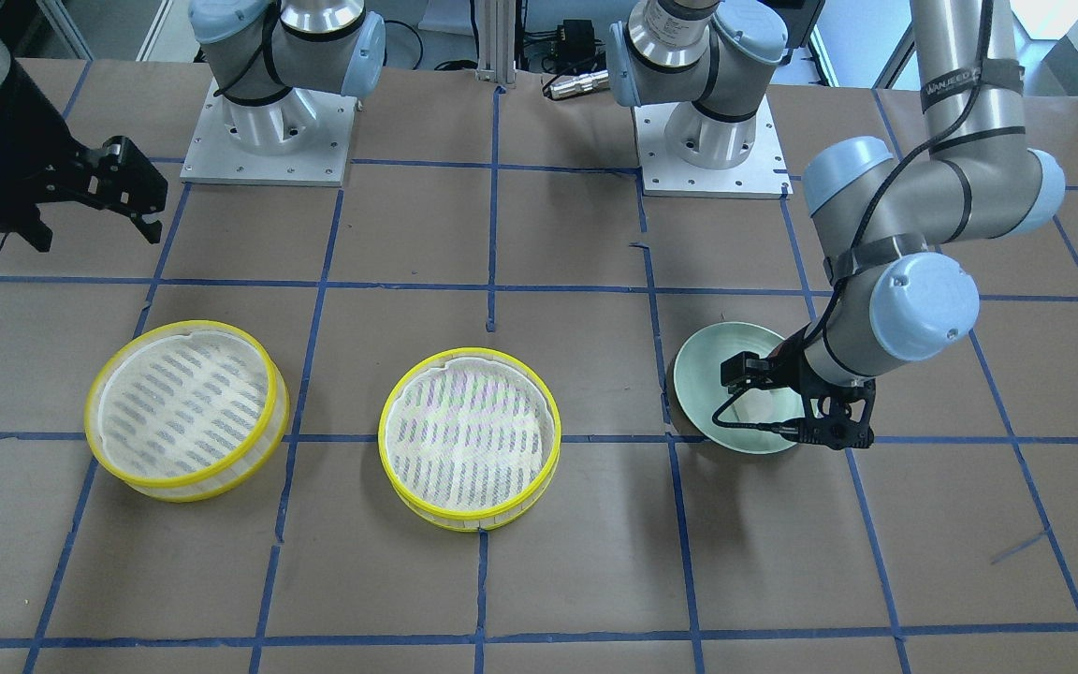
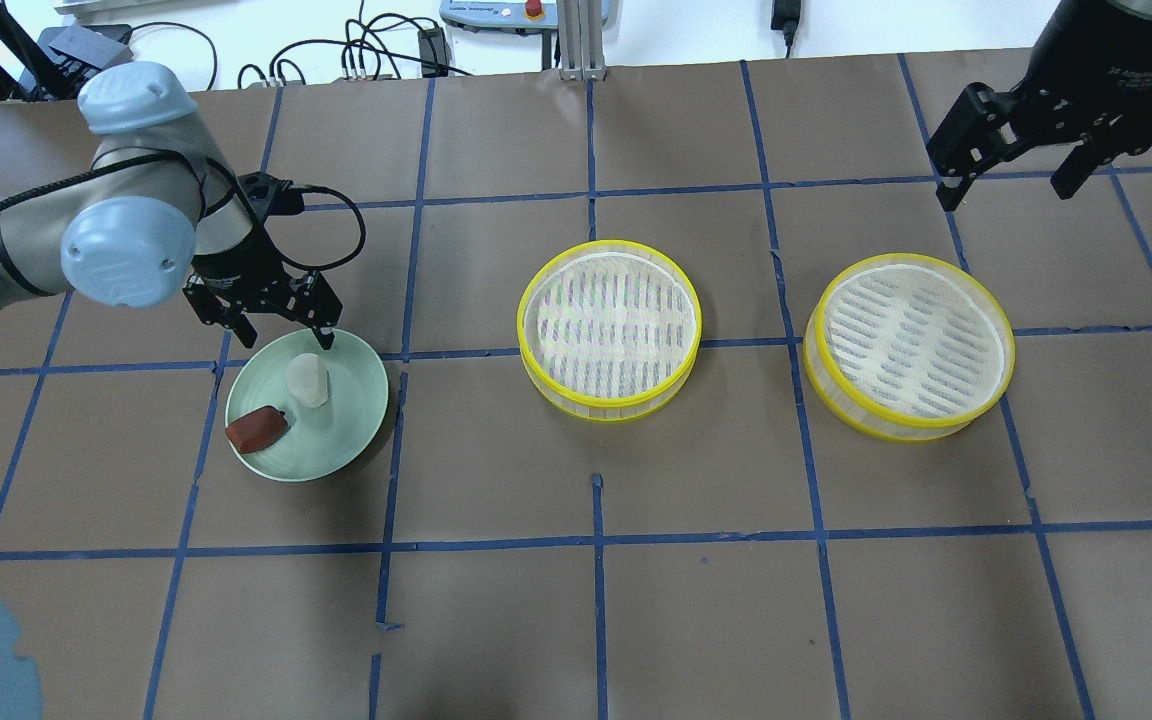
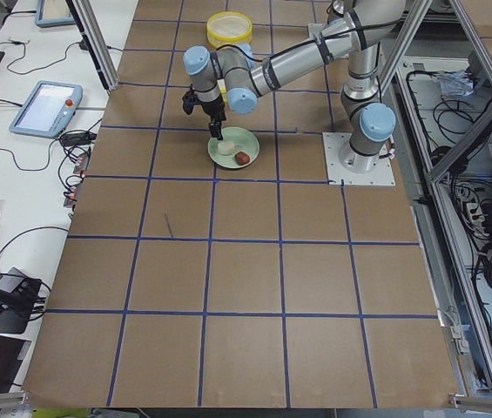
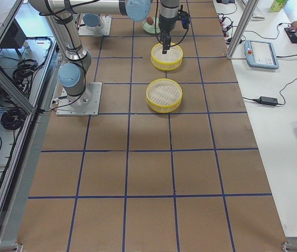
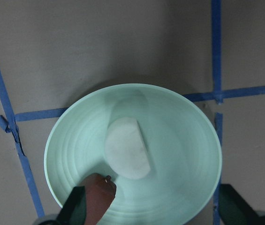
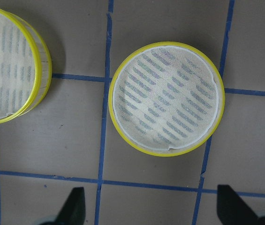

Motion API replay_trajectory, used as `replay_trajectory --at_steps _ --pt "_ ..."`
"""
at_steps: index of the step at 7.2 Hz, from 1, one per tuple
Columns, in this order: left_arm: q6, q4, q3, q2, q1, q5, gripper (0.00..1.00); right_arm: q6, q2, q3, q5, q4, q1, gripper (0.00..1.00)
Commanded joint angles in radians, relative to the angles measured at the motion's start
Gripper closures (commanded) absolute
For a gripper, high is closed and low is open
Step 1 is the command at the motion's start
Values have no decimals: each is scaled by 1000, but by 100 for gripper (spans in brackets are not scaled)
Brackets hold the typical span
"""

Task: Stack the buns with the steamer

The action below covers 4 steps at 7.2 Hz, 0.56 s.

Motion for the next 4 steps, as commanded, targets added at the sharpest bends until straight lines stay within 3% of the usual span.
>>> replay_trajectory --at_steps 1,2,3,4 --pt "0 29 -18 -92 8 54 4 -50 63 91 -6 -197 -45 2" --pt "0 26 -31 -95 8 47 53 -70 79 143 -34 -219 -87 2" --pt "-4 14 -12 -91 7 47 87 -107 99 182 -39 -316 -135 2" --pt "-5 20 -6 -83 7 42 97 -147 138 215 -42 -375 -158 2"
